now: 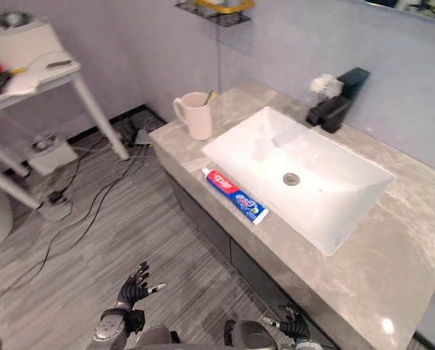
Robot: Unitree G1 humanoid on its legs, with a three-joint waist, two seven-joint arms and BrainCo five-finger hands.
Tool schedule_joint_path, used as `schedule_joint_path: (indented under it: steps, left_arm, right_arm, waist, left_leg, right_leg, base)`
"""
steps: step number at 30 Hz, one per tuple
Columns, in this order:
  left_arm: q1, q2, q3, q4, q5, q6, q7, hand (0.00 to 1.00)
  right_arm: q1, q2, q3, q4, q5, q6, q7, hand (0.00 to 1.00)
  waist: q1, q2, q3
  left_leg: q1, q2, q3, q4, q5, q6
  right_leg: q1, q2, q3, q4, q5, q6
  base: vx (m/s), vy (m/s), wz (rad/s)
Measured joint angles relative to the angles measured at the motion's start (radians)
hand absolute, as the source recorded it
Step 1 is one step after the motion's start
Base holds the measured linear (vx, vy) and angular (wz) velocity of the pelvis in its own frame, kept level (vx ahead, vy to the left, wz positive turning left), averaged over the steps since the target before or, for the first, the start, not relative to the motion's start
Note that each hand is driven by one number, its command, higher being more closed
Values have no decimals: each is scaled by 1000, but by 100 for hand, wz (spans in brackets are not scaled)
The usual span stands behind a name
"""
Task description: Organize washtable
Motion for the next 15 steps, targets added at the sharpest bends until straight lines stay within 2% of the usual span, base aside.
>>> schedule_joint_path:
  steps: [1,2,3,4,5,6,7,8,10,11,13,14,15]
  left_arm:
    - [2,-4,0,-1,0,0,0,0]
    - [11,-6,-1,-5,0,1,0,0]
    - [22,-4,-4,-18,0,1,-1,0]
    - [22,-1,-4,-20,0,1,0,0]
    - [24,4,-7,-33,1,2,-1,0]
    - [25,7,-7,-40,1,2,0,0]
    - [30,20,-9,-45,1,2,0,0]
    - [32,27,-11,-44,1,3,0,0]
    - [22,29,-17,-41,1,3,0,0]
    - [10,33,-18,-31,0,3,-1,0]
    - [-22,49,-17,-12,0,3,0,0]
    - [-40,56,-16,13,-1,3,1,0]
    - [-45,62,-15,24,-2,3,6,0]
  right_arm:
    - [1,-1,0,-7,0,-1,-3,0]
    - [6,3,7,-31,0,-1,-4,0]
    - [20,13,15,-51,-1,-3,-3,0]
    - [28,22,15,-59,-1,-3,-3,0]
    - [33,38,23,-64,-1,-3,-3,0]
    - [29,45,28,-64,-2,-2,-2,0]
    - [17,59,32,-65,-2,-3,-1,0]
    - [-1,65,34,-57,-2,-5,-1,0]
    - [-28,62,34,-29,-4,-6,-1,0]
    - [-44,59,35,1,-12,-5,0,0]
    - [-65,55,41,27,-13,-4,-1,0]
    - [-81,45,56,34,-13,-3,-1,0]
    - [-83,41,61,35,-14,-2,-1,0]
  waist:
    - [1,3,-1]
    - [2,-2,-10]
    - [0,-23,-22]
    - [-1,-29,-25]
    - [0,-62,-36]
    - [6,-75,-38]
    - [14,-82,-41]
    - [5,-83,-42]
    - [-3,-70,-37]
    - [-11,-57,-33]
    - [-21,-43,-28]
    - [-23,-32,-21]
    - [-21,-33,-20]
  left_leg:
    - [10,1,5,9,26,-10]
    - [35,-4,51,22,52,7]
    - [51,-10,111,31,49,15]
    - [57,-22,135,28,41,27]
    - [84,-38,194,3,32,42]
    - [102,-40,229,-8,30,46]
    - [132,-37,287,-10,23,62]
    - [168,-40,342,-26,18,67]
    - [228,-52,393,-74,22,74]
    - [249,-50,400,-93,23,76]
    - [258,-40,409,-112,22,76]
    - [261,-29,409,-114,22,76]
    - [264,-33,410,-111,21,74]
  right_leg:
    - [-2,3,27,21,-16,13]
    - [0,-3,73,43,-38,36]
    - [-3,-19,109,52,-53,54]
    - [-11,-32,128,60,-59,61]
    - [-36,-53,141,97,-64,79]
    - [-53,-62,125,126,-63,82]
    - [-85,-76,66,173,-48,101]
    - [-106,-104,-28,210,-37,110]
    - [-122,-149,-183,245,-24,95]
    - [-125,-154,-262,235,-34,94]
    - [-143,-145,-330,179,-34,84]
    - [-159,-128,-372,115,-20,68]
    - [-156,-120,-388,35,25,47]
  base:
    - [189,354,-137]
    - [210,375,-126]
    - [209,373,-118]
    - [198,351,-106]
    - [156,243,-95]
    - [175,246,-142]
    - [186,229,-148]
    - [184,219,-146]
    - [173,181,-96]
    - [144,122,-66]
    - [153,15,-49]
    - [178,-45,-43]
    - [218,-55,-39]
